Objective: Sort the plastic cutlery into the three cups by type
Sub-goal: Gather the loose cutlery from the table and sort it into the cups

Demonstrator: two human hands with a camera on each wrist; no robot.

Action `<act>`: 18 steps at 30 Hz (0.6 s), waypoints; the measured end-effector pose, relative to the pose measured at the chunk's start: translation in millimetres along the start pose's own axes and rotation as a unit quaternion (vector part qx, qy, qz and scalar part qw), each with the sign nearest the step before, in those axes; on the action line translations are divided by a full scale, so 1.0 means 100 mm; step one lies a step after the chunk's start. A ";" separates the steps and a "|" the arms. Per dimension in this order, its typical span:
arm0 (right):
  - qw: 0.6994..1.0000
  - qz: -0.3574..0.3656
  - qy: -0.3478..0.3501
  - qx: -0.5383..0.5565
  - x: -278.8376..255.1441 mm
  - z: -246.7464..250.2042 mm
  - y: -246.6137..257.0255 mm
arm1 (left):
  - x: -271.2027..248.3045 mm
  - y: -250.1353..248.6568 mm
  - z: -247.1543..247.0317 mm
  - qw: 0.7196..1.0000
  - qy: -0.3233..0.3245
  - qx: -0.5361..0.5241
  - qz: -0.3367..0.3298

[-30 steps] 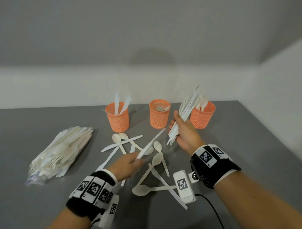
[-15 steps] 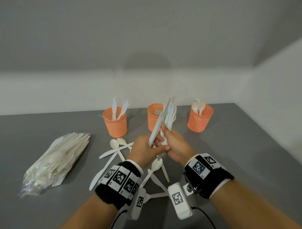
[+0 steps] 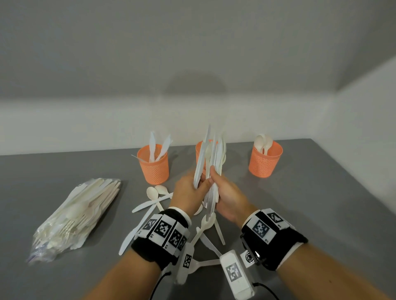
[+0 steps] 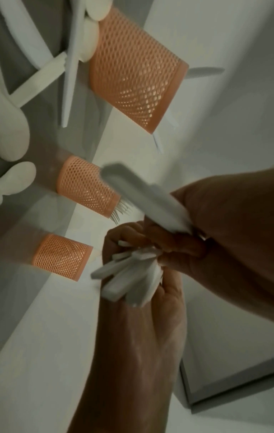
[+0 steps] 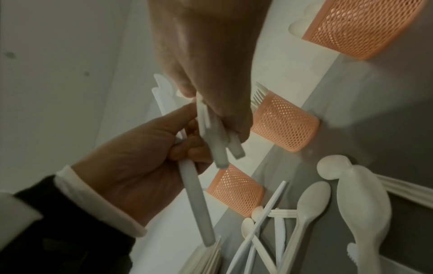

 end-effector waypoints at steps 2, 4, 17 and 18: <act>1.000 0.002 -0.005 -0.019 0.01 -0.01 -0.01 | 0.02 -0.02 -0.02 0.999 0.004 0.039 -0.006; 0.999 0.017 -0.021 -0.037 0.04 0.00 -0.03 | 0.02 -0.03 -0.04 0.998 -0.001 0.068 -0.011; 0.986 0.089 -0.067 -0.124 0.09 0.03 0.01 | 0.06 0.09 0.14 0.992 0.085 -0.089 0.029; 0.981 0.100 -0.077 -0.147 0.10 0.02 0.03 | 0.06 0.11 0.15 0.988 0.089 -0.117 0.047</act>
Point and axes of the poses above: each hand's wrist, its own x-axis towards the middle knuckle, its own z-axis out of the back of the hand, y = z × x, the point moved 3 cm from there along x, towards the middle knuckle
